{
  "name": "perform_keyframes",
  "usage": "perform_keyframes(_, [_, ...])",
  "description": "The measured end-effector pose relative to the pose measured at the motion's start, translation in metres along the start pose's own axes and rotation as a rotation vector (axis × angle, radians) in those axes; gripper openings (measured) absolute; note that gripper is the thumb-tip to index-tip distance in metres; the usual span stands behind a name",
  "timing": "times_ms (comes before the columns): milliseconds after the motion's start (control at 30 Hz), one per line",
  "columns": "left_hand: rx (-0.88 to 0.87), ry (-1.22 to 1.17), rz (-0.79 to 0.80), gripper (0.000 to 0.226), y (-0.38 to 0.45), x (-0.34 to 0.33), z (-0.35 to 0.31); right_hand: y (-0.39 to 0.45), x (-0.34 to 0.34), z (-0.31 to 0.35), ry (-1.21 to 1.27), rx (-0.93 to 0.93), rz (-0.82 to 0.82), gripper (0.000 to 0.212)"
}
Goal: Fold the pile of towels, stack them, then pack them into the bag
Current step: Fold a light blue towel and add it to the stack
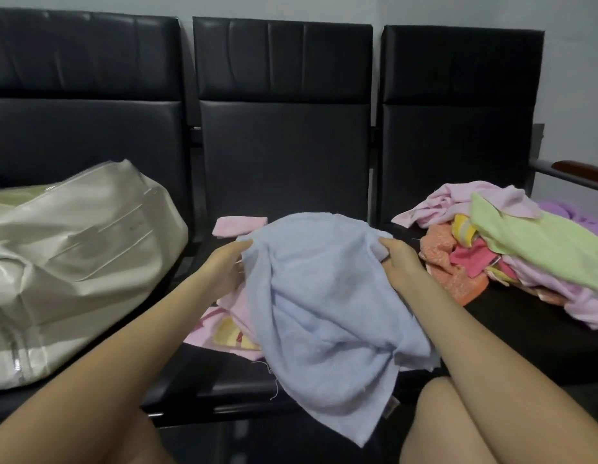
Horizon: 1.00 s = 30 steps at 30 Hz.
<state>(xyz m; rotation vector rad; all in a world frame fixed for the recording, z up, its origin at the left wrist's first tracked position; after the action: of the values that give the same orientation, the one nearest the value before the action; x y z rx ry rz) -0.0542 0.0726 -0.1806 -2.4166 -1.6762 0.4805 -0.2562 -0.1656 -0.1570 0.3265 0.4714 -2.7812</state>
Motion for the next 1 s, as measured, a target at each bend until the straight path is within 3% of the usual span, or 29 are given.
perform_keyframes(67, [-0.047, 0.162, 0.031, 0.042, 0.000, 0.004, 0.007, -0.007, 0.004, -0.006, -0.030, -0.026, 0.057, 0.020])
perform_keyframes(133, [-0.142, 0.268, 0.000, 0.043, -0.001, 0.013, 0.007, -0.014, 0.010, 0.000, -0.142, 0.045, 0.085, 0.037])
perform_keyframes(167, [-0.193, 0.294, -0.028, 0.042, -0.008, 0.016, 0.006, -0.020, 0.011, 0.004, -0.252, 0.110, 0.120, 0.043])
perform_keyframes(267, [-0.302, 0.308, -0.134, 0.035, -0.027, 0.030, 0.002, -0.042, 0.018, 0.001, -0.619, 0.232, 0.254, 0.031])
perform_keyframes(367, [-0.422, 0.382, -0.160, 0.023, -0.054, 0.037, -0.003, -0.051, 0.040, -0.011, -0.951, 0.259, 0.346, 0.048])
perform_keyframes(433, [-0.519, 0.477, -0.205, 0.018, -0.069, 0.042, -0.006, -0.057, 0.053, -0.008, -1.012, 0.309, 0.383, 0.056])
perform_keyframes(500, [-0.580, 0.684, -0.216, 0.028, -0.080, 0.042, -0.005, -0.062, 0.060, -0.002, -1.004, 0.341, 0.414, 0.046])
perform_keyframes(600, [-0.510, 1.016, -0.068, 0.051, -0.094, 0.031, 0.020, -0.077, 0.062, 0.000, -1.025, 0.400, 0.464, 0.025])
perform_keyframes(667, [-0.462, 1.076, 0.017, 0.053, -0.101, 0.025, 0.039, -0.090, 0.059, 0.001, -1.035, 0.454, 0.483, 0.019])
perform_keyframes(800, [-0.322, 0.835, 0.114, 0.037, -0.107, 0.007, 0.052, -0.098, 0.050, 0.008, -0.863, 0.497, 0.458, 0.011])
perform_keyframes(933, [-0.137, 0.411, -0.008, 0.016, -0.103, -0.001, 0.023, -0.093, 0.041, 0.017, -0.644, 0.410, 0.401, 0.008])
perform_keyframes(1000, [-0.142, 0.270, -0.039, 0.034, -0.096, 0.002, 0.004, -0.086, 0.038, 0.021, -0.547, 0.362, 0.342, 0.005])
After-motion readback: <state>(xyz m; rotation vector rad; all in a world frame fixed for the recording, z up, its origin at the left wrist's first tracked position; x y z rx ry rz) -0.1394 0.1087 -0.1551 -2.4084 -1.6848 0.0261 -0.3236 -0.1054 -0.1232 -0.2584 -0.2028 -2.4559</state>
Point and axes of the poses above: each hand's wrist, its own y-axis towards the middle knuckle, its own x-axis out of the back of the hand, z = x × y, the point moved 8 cm from there along y, towards the middle knuckle, and after that the axes turned 15 degrees about -z, right-handed, at the moved point
